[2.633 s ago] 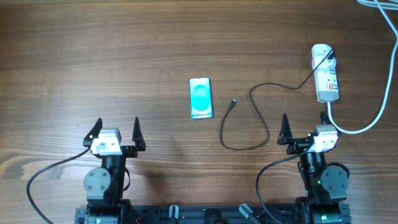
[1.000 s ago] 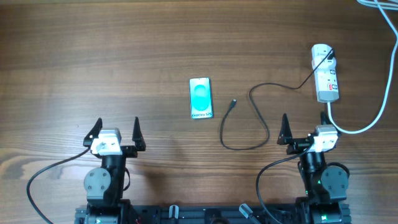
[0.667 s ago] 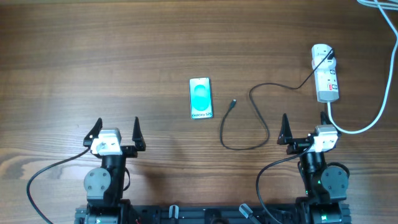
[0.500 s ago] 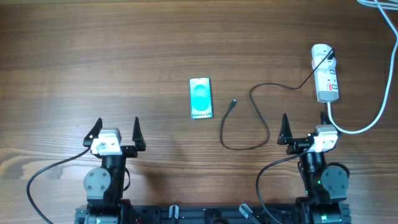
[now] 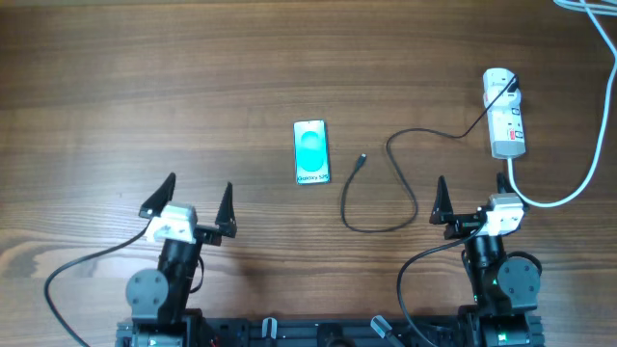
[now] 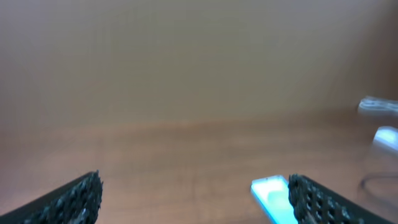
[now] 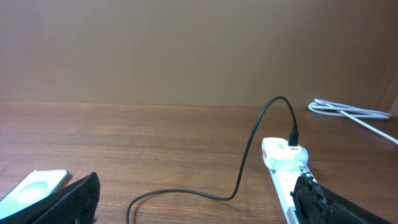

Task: Plug charger to phone and switch on socket
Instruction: 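Move the left gripper over the Galaxy S25 phone and lower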

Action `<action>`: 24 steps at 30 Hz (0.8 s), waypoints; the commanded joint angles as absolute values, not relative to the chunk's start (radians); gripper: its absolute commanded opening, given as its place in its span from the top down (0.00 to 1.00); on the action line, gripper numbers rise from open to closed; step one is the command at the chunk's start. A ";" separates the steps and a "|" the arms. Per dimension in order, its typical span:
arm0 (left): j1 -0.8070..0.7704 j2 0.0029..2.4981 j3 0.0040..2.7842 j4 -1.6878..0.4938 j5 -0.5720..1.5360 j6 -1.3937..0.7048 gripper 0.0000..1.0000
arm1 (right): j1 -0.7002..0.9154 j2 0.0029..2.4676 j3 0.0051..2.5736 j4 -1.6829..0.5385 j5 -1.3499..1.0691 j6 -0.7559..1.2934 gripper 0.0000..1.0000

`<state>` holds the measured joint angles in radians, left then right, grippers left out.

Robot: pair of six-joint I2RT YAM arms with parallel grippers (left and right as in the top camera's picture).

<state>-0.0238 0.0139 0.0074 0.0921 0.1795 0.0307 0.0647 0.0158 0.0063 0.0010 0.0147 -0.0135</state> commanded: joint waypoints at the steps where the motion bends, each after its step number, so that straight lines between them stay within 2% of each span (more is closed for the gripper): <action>1: -0.015 0.007 0.006 0.219 0.213 -0.070 0.00 | 0.064 0.016 0.005 0.006 0.001 -0.026 0.00; 5: -0.015 0.007 0.036 0.273 0.213 -0.170 0.00 | 0.064 0.016 0.005 0.006 0.001 -0.026 0.00; 14: -0.015 0.105 0.212 0.244 0.213 -0.168 0.00 | 0.064 0.016 0.005 0.006 0.001 -0.026 0.00; 19: -0.015 0.350 0.484 -0.039 0.213 -0.165 0.00 | 0.064 0.016 0.005 0.006 0.001 -0.026 0.00; 24: -0.015 0.641 0.828 -0.418 0.221 -0.165 0.00 | 0.064 0.016 0.005 0.006 0.001 -0.026 0.00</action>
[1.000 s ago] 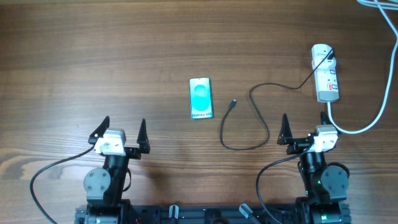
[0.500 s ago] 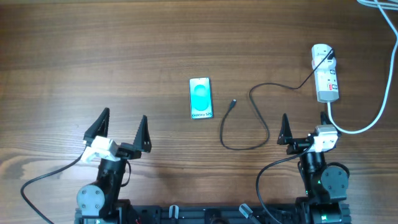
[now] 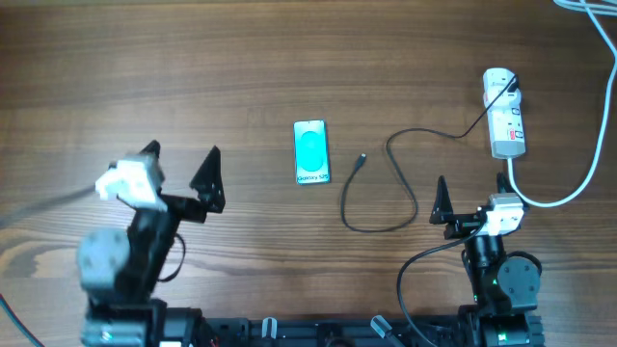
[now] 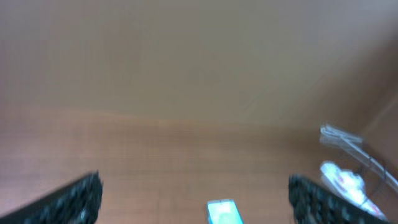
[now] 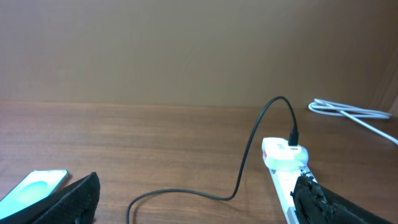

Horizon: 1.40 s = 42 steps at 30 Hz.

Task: Plug charger to phone and switch on socket
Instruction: 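Move the left gripper over the Galaxy S25 phone and lower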

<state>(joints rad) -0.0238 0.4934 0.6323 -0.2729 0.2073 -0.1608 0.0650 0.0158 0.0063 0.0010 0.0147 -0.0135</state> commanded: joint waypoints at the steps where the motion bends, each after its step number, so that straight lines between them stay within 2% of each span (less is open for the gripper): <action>1: -0.015 0.695 0.891 -0.480 0.255 -0.165 0.00 | 0.064 0.016 0.005 0.006 0.001 -0.026 0.00; 3: -0.015 0.769 0.958 -0.510 0.377 -0.166 0.00 | 0.064 0.016 0.005 0.006 0.001 -0.026 0.00; 5: -0.015 0.812 0.971 -0.504 0.606 -0.165 0.00 | 0.064 0.016 0.005 0.006 0.001 -0.026 0.00; 8: -0.015 0.840 0.971 -0.486 0.664 -0.166 0.00 | 0.064 0.016 0.005 0.006 0.001 -0.026 0.00; 13: -0.016 0.868 0.986 -0.549 0.565 -0.218 0.00 | 0.064 0.016 0.005 0.006 0.001 -0.026 0.00; 18: -0.055 0.979 1.137 -0.752 0.427 -0.211 0.00 | 0.064 0.016 0.005 0.006 0.001 -0.027 0.00; 23: -0.230 1.203 1.382 -0.997 0.220 -0.184 0.00 | 0.064 0.016 0.005 0.006 0.001 -0.027 0.00; 24: -0.328 1.348 1.523 -1.149 0.118 -0.192 0.00 | 0.064 0.016 0.005 0.006 0.001 -0.026 0.00; 27: -0.384 1.479 1.628 -1.270 0.107 -0.191 0.00 | 0.064 0.016 0.005 0.006 0.001 -0.026 0.00; 36: -0.471 1.600 1.642 -1.268 0.161 -0.197 0.00 | 0.064 0.016 0.005 0.006 0.001 -0.026 0.00; 42: -0.479 1.617 1.642 -1.253 0.163 -0.429 0.00 | 0.064 0.016 0.005 0.006 0.001 -0.026 0.00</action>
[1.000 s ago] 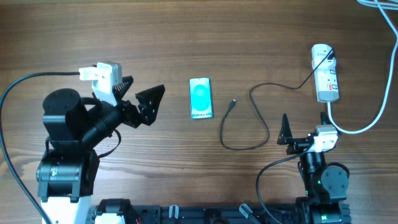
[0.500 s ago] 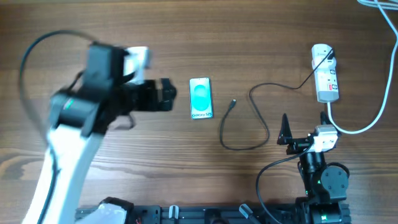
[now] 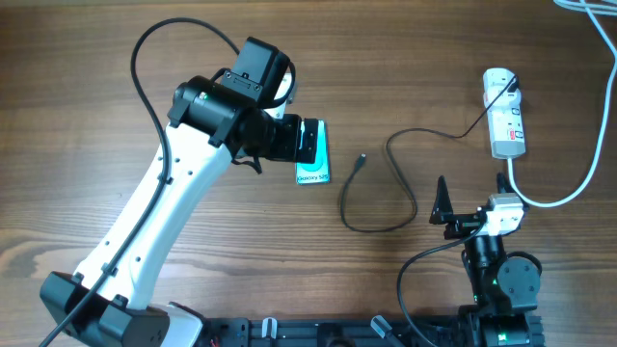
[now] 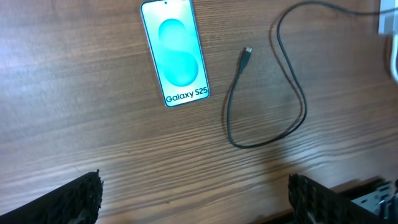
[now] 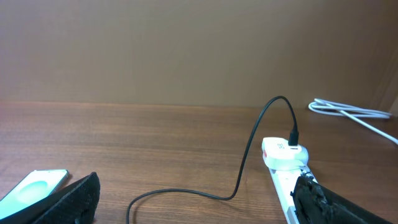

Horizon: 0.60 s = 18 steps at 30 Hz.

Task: Plug charger to phone and switch on socket
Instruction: 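Move the left gripper over the Galaxy S25 phone and lower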

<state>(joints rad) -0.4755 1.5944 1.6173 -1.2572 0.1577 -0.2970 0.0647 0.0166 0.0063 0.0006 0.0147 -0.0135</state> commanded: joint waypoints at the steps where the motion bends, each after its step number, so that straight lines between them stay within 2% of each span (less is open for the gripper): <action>1: -0.479 1.631 1.642 -1.253 0.156 -0.440 0.00 | 0.064 0.016 0.005 0.006 0.001 -0.027 0.00; 6: -0.480 1.769 1.642 -1.263 0.130 -0.530 0.00 | 0.064 0.016 0.005 0.006 0.001 -0.026 0.00; 10: -0.480 1.891 1.642 -1.280 0.185 -0.533 0.00 | 0.064 0.016 0.005 0.006 0.001 -0.026 0.00; 15: -0.480 1.956 1.642 -1.291 0.190 -0.532 0.00 | 0.064 0.016 0.005 0.006 0.001 -0.026 0.00; 18: -0.480 1.963 1.642 -1.220 0.175 -0.532 0.00 | 0.064 0.016 0.005 0.006 0.001 -0.026 0.00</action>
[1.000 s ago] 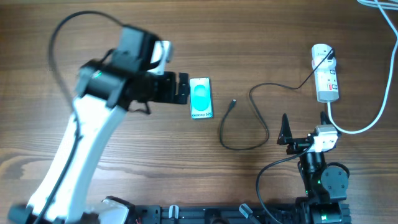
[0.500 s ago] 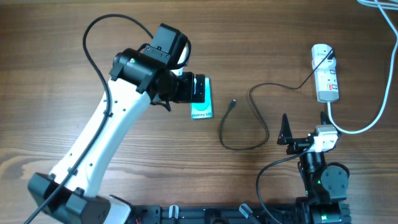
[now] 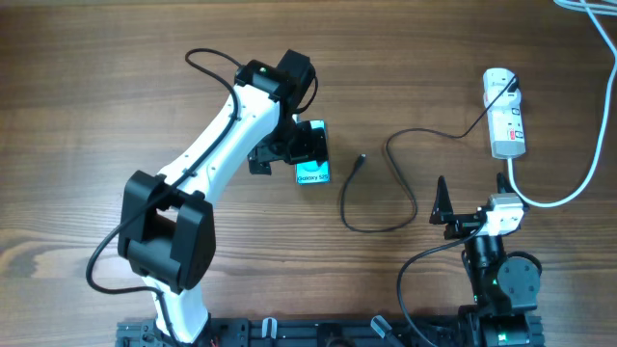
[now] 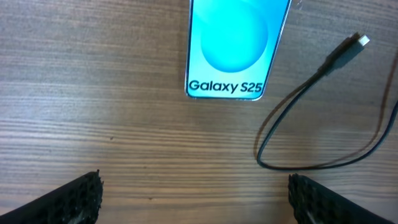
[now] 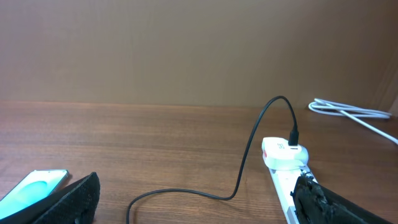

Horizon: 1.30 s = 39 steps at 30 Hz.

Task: Plug charger to phone and switch on socket
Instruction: 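Move the left gripper over the Galaxy S25 phone and lower, then close the left gripper on the phone's bottom edge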

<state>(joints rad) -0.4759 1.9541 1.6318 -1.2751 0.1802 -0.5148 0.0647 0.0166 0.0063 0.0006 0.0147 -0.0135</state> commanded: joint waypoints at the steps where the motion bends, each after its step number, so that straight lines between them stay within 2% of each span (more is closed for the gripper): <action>1: -0.482 1.963 1.642 -1.179 0.175 -0.532 0.00 | 0.064 0.016 0.005 0.006 0.001 -0.026 0.00; 6: -0.485 1.966 1.641 -1.151 0.205 -0.533 0.00 | 0.064 0.016 0.005 0.006 0.001 -0.026 0.00; 12: -0.490 2.026 1.641 -1.133 0.157 -0.571 0.00 | 0.064 0.016 0.005 0.006 0.001 -0.026 0.00; 22: -0.508 2.065 1.645 -0.941 0.040 -0.699 0.01 | 0.064 0.016 0.005 0.006 0.001 -0.026 0.00; 25: -0.508 2.071 1.673 -0.958 0.043 -0.704 0.01 | 0.064 0.016 0.005 0.006 0.001 -0.026 0.00; 28: -0.508 2.113 1.758 -1.029 0.043 -0.680 0.01 | 0.064 0.016 0.005 0.006 0.001 -0.026 0.00; 33: -0.509 2.187 1.775 -1.030 0.017 -0.657 0.01 | 0.064 0.016 0.005 0.006 0.001 -0.026 0.00; 37: -0.508 2.214 1.774 -1.029 0.001 -0.500 0.00 | 0.064 0.016 0.005 0.006 0.001 -0.026 0.00; 39: -0.508 2.214 1.774 -1.028 -0.009 -0.493 0.00 | 0.064 0.016 0.005 0.006 0.001 -0.026 0.00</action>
<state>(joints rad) -0.5060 2.2086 1.7611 -1.0279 0.0296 -0.5850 0.0647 0.0166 0.0063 0.0006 0.0147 -0.0139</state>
